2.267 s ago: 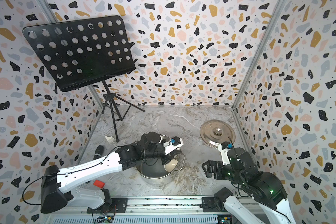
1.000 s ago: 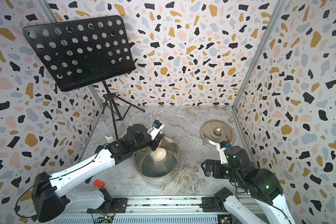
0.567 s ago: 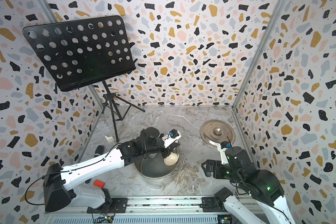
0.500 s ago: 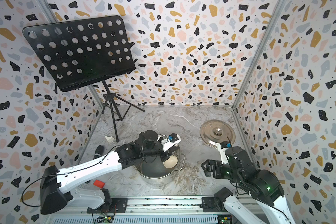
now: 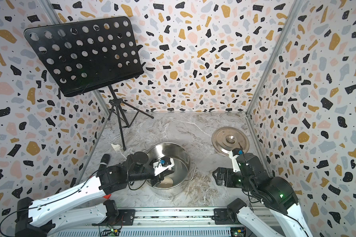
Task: Stir the soup with a spoon
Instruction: Stir the soup in the pan with a stick.
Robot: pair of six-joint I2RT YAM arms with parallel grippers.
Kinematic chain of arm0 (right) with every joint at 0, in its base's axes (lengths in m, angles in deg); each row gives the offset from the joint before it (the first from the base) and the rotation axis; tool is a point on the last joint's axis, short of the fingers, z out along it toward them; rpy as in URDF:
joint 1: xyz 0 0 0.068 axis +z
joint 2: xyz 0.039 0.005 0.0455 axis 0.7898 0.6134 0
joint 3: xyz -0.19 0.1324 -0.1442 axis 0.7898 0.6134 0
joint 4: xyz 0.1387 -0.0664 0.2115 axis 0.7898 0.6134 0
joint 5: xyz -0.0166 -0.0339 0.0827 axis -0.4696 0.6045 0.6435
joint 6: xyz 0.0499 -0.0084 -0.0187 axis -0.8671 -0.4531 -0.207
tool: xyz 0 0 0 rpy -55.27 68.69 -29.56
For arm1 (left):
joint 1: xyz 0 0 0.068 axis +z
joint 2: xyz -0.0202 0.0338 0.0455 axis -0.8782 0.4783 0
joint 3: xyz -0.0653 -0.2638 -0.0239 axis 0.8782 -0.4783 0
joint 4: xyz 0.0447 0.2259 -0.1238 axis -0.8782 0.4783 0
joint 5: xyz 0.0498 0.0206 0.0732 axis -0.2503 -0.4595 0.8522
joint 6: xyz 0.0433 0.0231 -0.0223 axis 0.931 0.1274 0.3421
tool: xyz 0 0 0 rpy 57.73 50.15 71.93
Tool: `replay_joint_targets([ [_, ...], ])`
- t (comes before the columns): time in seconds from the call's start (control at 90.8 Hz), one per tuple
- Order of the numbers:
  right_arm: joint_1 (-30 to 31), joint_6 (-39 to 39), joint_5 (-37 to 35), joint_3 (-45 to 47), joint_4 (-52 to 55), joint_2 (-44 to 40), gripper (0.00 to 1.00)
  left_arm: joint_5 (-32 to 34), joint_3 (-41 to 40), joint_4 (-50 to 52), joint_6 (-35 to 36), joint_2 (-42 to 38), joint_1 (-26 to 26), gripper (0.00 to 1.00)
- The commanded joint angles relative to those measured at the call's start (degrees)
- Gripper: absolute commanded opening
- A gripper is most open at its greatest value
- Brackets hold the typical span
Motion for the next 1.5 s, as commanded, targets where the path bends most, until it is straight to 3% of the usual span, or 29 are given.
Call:
replay_joint_targets([
  [0.0,0.07,0.22,0.01,-0.99,-1.53,1.12,1.00,2.64,-1.19,-0.32,-3.77,-2.73,4.97,0.00],
  [0.198,0.07,0.98,-0.57,-1.82,-2.16,1.80,1.00,7.25,1.19,-1.80,-5.26,-1.41,13.11,0.00],
  [0.418,0.07,1.49,-0.38,-2.15,-2.21,1.83,1.00,9.21,7.90,-9.12,-5.13,9.09,14.80,0.00],
  [0.661,0.10,1.76,-0.51,-1.69,-2.11,1.04,1.00,-1.97,19.74,-11.06,-5.37,23.31,14.57,0.00],
  [0.826,0.07,0.47,-1.38,-1.66,-1.86,0.54,1.00,-5.35,24.08,-9.45,-3.13,26.50,10.56,0.00],
  [1.024,0.07,-0.44,-2.05,-4.30,-1.93,2.80,1.00,-2.16,21.93,-1.71,3.27,20.61,3.43,0.00],
  [1.178,0.07,-0.38,-1.14,-7.60,-2.95,6.13,0.99,7.95,15.51,3.48,11.50,10.78,-3.59,0.00],
  [1.355,0.07,-0.81,10.40,-9.06,-9.21,10.50,0.97,19.72,11.76,6.69,20.92,0.99,-10.23,0.00],
  [1.487,0.07,-2.84,21.98,-9.74,-15.70,13.76,0.95,27.11,9.90,4.31,31.95,-4.40,-16.43,0.00],
])
